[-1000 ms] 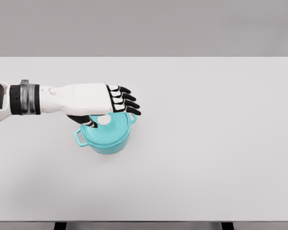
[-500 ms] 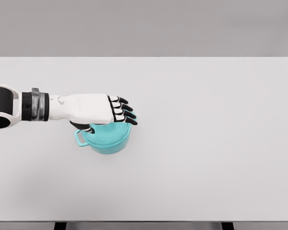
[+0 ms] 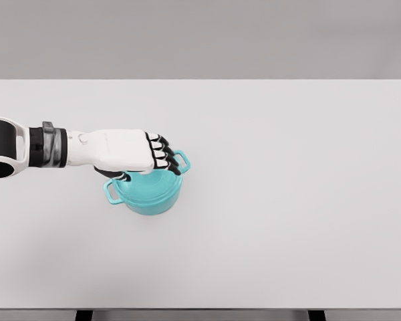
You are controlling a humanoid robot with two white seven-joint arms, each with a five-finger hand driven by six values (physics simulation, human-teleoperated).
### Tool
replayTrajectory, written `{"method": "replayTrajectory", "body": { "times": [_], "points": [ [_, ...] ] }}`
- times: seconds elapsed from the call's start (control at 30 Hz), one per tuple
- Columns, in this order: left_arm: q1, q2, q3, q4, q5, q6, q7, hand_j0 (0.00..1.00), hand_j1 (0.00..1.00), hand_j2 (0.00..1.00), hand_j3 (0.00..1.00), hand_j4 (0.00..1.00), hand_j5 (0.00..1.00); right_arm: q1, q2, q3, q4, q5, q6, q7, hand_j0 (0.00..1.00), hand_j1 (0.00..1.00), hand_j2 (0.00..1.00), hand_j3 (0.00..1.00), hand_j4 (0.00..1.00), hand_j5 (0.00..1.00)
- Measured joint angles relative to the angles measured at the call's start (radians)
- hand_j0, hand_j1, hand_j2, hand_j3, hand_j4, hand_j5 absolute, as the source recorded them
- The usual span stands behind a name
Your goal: Open the lid of the pot with left arm
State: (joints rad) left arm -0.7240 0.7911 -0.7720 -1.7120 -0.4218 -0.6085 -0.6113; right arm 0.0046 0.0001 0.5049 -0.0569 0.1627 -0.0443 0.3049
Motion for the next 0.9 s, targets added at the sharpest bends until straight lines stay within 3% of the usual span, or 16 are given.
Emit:
{"method": "replayTrajectory", "body": {
  "times": [0.4,0.9],
  "points": [
    [-0.002,0.003,-0.002,0.012,-0.028,0.000,0.000,0.77,0.77,0.77,0.77,0.77,0.77,0.000,0.000,0.000,0.000,0.000,0.000,0.000,1.00,1.00,1.00,1.00,1.00,1.00],
    [0.000,0.001,-0.007,0.023,-0.064,0.000,0.000,0.74,0.74,0.74,0.74,0.74,0.74,0.000,0.000,0.000,0.000,0.000,0.000,0.000,1.00,1.00,1.00,1.00,1.00,1.00]
  ]
}}
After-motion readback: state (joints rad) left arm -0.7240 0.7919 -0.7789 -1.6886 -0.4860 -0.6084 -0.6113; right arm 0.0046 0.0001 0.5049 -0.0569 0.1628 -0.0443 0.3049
